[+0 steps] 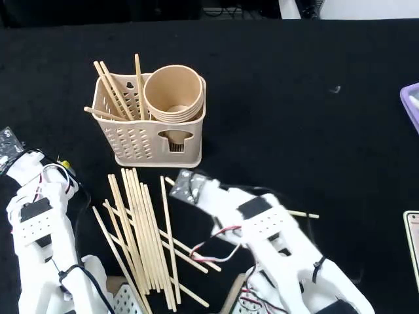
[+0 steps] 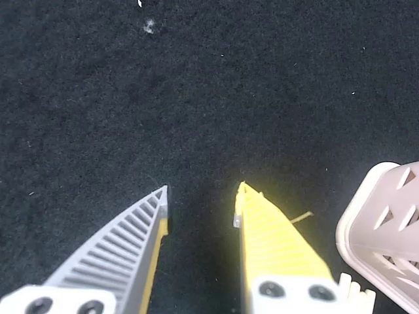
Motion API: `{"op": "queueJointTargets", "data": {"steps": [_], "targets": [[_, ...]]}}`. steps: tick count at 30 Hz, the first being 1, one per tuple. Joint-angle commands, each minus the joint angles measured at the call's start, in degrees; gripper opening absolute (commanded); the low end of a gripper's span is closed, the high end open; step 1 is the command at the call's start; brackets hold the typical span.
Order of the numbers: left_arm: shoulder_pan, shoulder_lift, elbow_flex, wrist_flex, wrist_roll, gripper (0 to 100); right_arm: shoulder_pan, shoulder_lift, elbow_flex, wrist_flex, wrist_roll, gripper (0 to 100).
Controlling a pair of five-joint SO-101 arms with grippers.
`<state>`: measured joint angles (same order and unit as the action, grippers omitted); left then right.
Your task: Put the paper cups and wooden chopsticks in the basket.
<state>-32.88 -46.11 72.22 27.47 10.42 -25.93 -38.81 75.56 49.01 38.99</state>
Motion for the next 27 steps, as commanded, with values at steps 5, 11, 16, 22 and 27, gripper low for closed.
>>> {"op": "queueJointTargets", "data": {"steps": [5, 11, 16, 22, 27], "targets": [[-0.48, -1.05, -0.48, -0.70, 0.00, 17, 9.41, 10.68, -5.32, 3.60, 10.29, 27.9], [-0.48, -1.05, -0.48, -0.53, 0.00, 17, 11.69, 15.69, -8.92, 3.69, 14.59, 18.4], [-0.48, -1.14, -0.48, -0.70, 0.00, 17, 11.69, 14.73, -8.57, 4.13, 18.99, 1.3], [-0.48, -1.23, -0.48, -0.70, 0.00, 17, 11.60, 9.71, -9.01, 11.34, 19.16, 1.1], [-0.48, -1.23, -0.48, -0.88, 0.00, 17, 11.78, 0.31, -9.63, 16.97, 18.90, 1.1]]}}
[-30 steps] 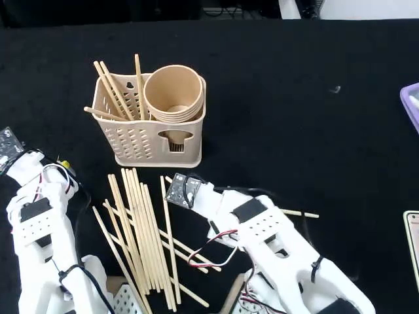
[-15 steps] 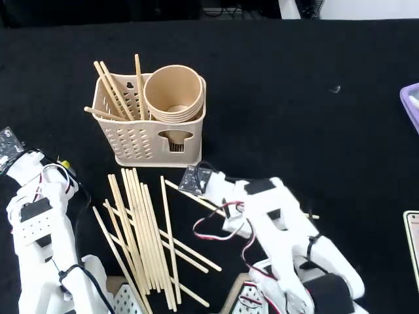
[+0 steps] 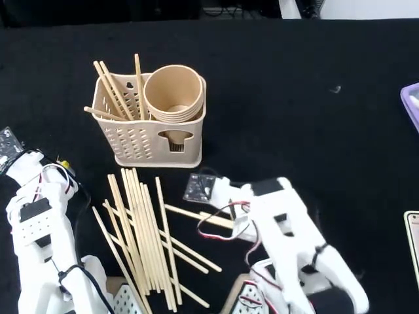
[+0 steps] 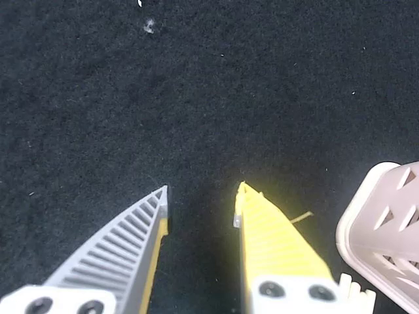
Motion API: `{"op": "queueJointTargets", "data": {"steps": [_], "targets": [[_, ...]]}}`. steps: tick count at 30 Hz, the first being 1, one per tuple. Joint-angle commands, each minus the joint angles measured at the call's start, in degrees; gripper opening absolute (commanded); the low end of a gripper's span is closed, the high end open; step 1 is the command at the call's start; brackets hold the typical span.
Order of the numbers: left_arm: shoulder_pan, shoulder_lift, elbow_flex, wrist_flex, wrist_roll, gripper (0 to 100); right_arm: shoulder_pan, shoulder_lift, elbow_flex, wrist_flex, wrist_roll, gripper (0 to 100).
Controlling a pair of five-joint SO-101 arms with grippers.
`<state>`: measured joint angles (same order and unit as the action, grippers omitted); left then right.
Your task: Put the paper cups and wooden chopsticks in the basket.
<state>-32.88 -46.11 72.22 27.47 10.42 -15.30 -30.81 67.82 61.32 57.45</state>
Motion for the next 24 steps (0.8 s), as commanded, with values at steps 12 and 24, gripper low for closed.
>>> {"op": "queueJointTargets", "data": {"steps": [12, 24], "targets": [[-0.48, -1.23, -0.48, -0.88, 0.00, 17, -3.16, -33.63, -17.27, 19.60, -10.99, 1.1], [-0.48, -0.79, -0.48, -0.88, 0.00, 17, -27.52, -28.26, -37.14, -13.98, -53.80, 1.1]]}}
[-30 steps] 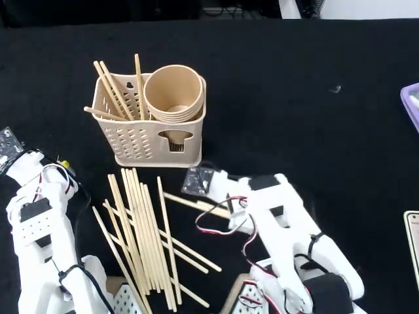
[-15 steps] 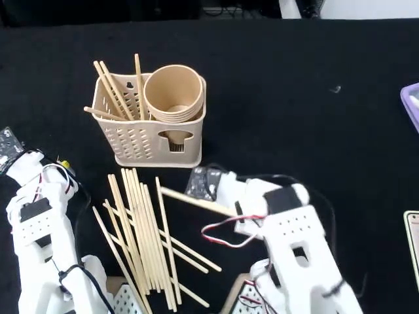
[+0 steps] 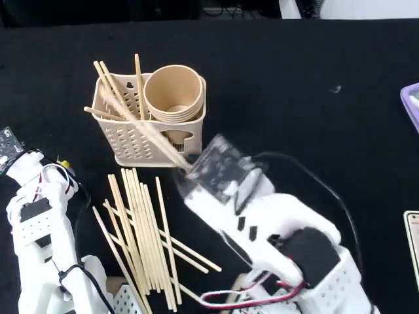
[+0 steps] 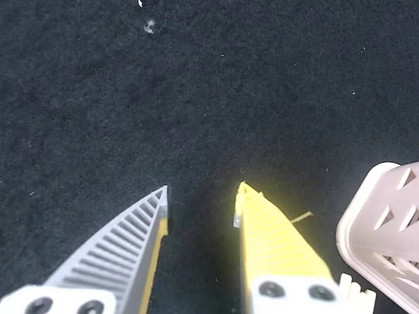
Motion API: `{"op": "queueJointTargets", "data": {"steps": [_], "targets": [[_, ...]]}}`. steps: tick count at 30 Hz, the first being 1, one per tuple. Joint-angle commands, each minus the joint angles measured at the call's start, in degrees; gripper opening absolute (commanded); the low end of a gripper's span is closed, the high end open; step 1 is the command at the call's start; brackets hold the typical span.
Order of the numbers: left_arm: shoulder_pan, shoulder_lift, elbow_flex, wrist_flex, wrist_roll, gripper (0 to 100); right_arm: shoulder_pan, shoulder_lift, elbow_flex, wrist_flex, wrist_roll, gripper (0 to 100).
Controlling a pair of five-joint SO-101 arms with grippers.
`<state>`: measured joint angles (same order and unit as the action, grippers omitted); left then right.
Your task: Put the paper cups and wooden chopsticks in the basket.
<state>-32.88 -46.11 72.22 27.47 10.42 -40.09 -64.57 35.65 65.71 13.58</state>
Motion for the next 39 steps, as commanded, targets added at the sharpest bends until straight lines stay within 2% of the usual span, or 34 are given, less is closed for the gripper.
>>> {"op": "queueJointTargets", "data": {"steps": [1, 7, 16, 23, 36, 39], "targets": [[-0.48, -0.70, -0.48, -0.88, 0.00, 17, -2.99, 7.43, -5.32, -22.86, -12.13, 1.1], [-0.48, -0.70, -0.48, -0.88, 0.00, 17, -2.99, 19.47, -8.66, -43.60, -17.85, 1.1], [-0.48, -0.70, -0.48, -0.88, 0.00, 17, -2.55, 38.99, -21.76, -58.11, -17.32, 1.1], [-0.48, -0.70, -0.48, -0.88, 0.00, 17, 2.99, 53.58, -29.76, -59.96, -17.49, 1.1], [-0.48, -0.79, -0.48, -0.88, 0.00, 17, 3.25, 54.73, -15.16, -59.96, -17.32, 1.8], [-0.48, -0.79, -0.48, -0.88, 0.00, 17, 3.25, 52.18, -13.23, -59.78, -17.32, 11.3]]}}
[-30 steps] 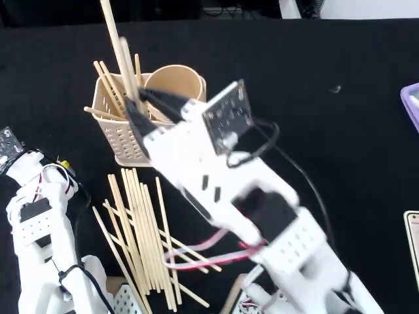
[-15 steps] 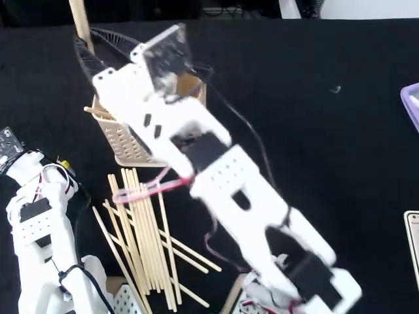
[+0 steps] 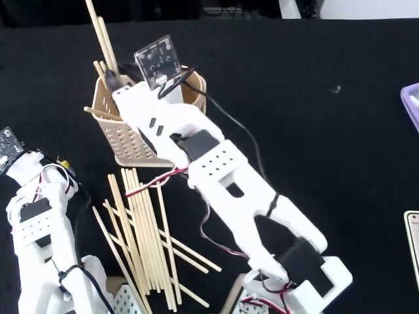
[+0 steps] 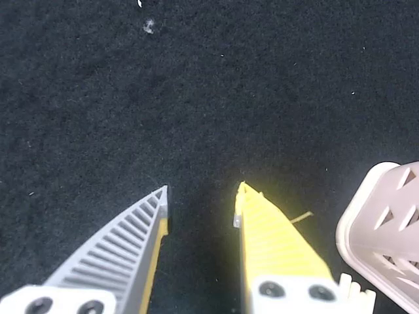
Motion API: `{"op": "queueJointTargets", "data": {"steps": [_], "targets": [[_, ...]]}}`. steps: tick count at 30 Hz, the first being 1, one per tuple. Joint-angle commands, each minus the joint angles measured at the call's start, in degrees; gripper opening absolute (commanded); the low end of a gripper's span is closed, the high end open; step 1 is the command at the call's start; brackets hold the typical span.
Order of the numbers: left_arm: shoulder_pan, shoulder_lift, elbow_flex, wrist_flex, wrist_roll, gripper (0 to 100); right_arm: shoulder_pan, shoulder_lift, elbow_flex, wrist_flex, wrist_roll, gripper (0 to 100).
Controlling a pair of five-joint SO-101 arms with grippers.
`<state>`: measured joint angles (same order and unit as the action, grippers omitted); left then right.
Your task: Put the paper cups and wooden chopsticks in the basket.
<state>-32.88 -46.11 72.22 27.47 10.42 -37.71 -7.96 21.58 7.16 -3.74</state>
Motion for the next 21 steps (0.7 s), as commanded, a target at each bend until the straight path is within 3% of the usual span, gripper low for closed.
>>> {"op": "queueJointTargets", "data": {"steps": [1, 4, 13, 18, 21], "targets": [[-0.48, -0.79, -0.48, -0.88, 0.00, 17, 0.88, -5.76, 1.19, -0.97, 0.00, 15.8], [-0.48, -0.70, -0.48, -0.88, 0.00, 17, 0.79, -11.12, 0.22, 5.36, -0.09, 23.1], [-0.48, -0.70, -0.48, -0.88, 0.00, 17, 1.76, -38.99, 4.26, 34.29, 0.00, 15.3], [-0.31, -0.70, -0.48, -0.53, 0.00, 17, 10.02, -56.31, 18.51, 47.82, 0.09, 14.9], [-0.22, -0.70, -0.57, -0.53, 0.00, 17, 7.56, -60.88, 31.08, 51.08, 3.34, 14.9]]}}
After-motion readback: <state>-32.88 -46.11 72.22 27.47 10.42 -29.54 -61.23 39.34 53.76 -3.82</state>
